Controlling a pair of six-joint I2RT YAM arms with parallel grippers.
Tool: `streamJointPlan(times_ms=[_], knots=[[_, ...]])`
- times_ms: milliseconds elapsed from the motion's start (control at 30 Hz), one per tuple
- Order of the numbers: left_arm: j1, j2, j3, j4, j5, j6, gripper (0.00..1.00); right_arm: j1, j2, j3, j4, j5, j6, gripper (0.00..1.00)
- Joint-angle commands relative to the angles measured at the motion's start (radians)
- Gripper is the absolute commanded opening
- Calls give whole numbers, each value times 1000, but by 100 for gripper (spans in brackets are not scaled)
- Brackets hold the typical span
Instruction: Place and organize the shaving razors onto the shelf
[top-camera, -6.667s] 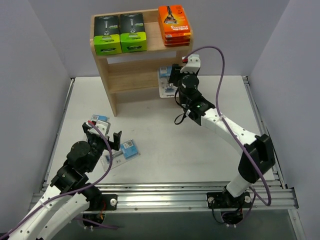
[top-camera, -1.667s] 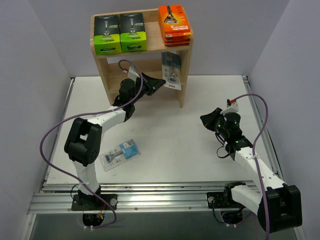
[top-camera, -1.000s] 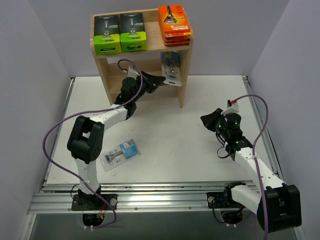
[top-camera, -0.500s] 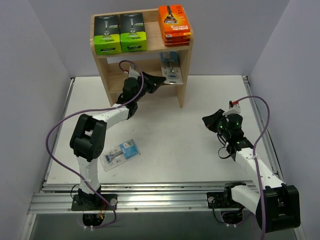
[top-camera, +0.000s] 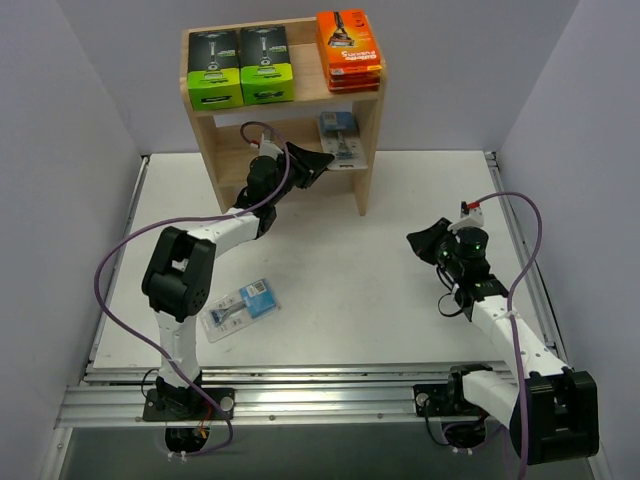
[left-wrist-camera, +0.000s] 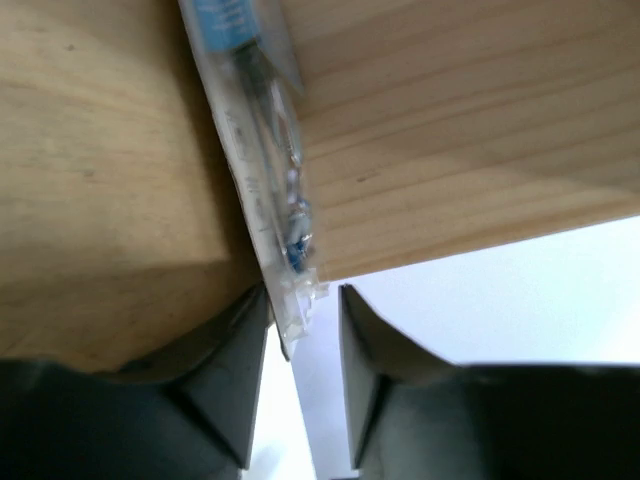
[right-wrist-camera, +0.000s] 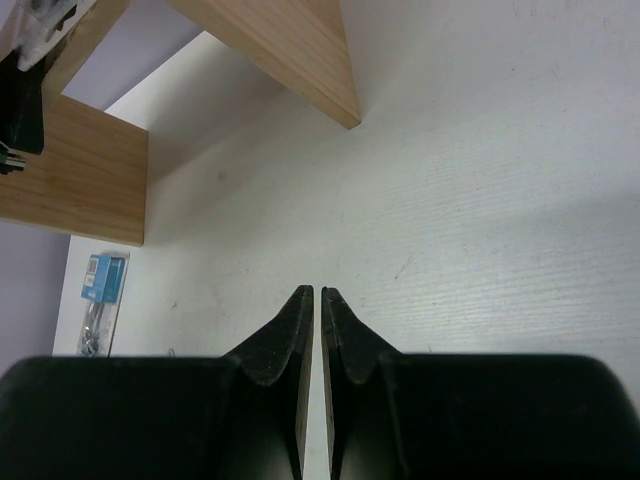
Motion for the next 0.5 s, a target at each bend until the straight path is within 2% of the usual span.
streamJointPlan(times_ms=[0, 67, 133, 367, 400, 467], knots=[[9, 18, 41, 8, 13, 32, 51, -17, -7, -6, 26, -23, -21, 5], [14, 22, 38, 3, 21, 34, 57, -25, -9, -6, 25, -26, -22, 5], [20, 21, 32, 3, 24, 37, 58, -28, -4, -4, 26, -29, -25, 5], [29, 10, 26, -26, 43, 60, 70, -38, -2, -9, 29, -43, -24, 5], [31, 9, 27, -44, 44, 63, 74, -41, -7, -10, 29, -44, -25, 5], [34, -2, 29, -67, 43, 79, 91, -45, -12, -12, 26, -46, -27, 5]])
